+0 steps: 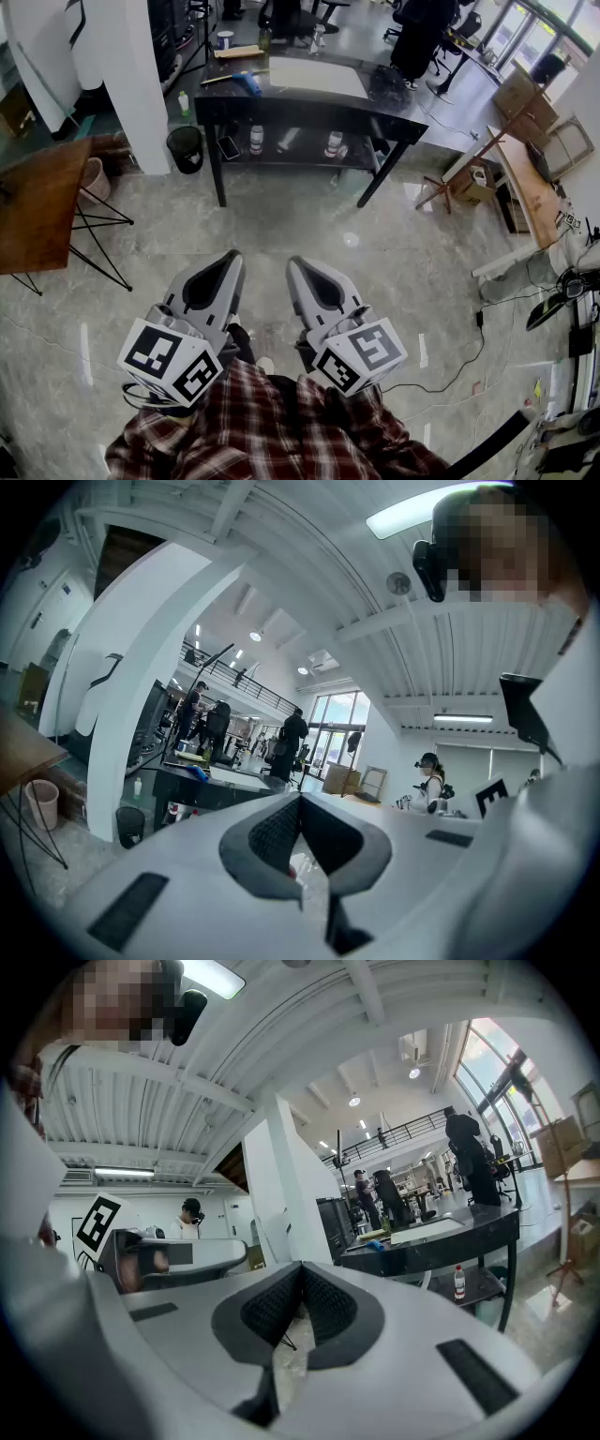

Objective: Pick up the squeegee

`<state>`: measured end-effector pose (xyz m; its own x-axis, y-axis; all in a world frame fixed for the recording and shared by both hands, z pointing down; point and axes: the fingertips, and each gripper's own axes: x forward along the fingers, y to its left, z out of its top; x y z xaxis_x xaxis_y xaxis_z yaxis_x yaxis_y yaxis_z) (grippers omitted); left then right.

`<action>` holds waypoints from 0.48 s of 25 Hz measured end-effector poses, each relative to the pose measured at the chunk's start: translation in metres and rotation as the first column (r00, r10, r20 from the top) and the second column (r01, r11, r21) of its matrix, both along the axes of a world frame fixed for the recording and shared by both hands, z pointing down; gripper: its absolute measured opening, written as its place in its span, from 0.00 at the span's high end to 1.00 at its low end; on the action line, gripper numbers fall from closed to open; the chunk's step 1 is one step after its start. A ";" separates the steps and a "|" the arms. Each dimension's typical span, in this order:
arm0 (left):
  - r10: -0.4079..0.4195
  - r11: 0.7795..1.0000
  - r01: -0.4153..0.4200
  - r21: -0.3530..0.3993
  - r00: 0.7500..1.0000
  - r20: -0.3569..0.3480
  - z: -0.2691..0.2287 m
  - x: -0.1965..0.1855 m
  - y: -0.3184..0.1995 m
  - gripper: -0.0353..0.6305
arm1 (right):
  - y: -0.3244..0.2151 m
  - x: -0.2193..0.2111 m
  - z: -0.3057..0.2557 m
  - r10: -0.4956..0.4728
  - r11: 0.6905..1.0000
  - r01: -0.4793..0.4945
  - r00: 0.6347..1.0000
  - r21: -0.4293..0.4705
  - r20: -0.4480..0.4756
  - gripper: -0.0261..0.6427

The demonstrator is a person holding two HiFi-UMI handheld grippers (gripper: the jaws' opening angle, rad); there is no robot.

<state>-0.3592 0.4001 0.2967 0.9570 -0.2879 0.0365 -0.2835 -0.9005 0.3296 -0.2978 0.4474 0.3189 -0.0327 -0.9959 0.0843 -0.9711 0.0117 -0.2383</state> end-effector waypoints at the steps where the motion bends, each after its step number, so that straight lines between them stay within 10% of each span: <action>1: 0.001 1.000 -0.001 0.004 1.000 0.004 0.002 0.004 -0.008 0.93 | -0.008 0.004 0.001 0.001 1.000 -0.001 1.000 -0.002 0.002 0.94; 12: 0.034 0.999 -0.034 0.026 0.999 0.011 -0.004 0.069 -0.142 0.93 | -0.145 0.064 -0.009 0.011 1.000 -0.011 1.000 0.005 -0.017 0.94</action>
<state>-0.2901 0.2585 0.2926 0.9659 -0.2561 0.0392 -0.2557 -0.9179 0.3033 -0.2335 0.3022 0.3098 -0.0199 -0.9966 0.0796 -0.9751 0.0018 -0.2216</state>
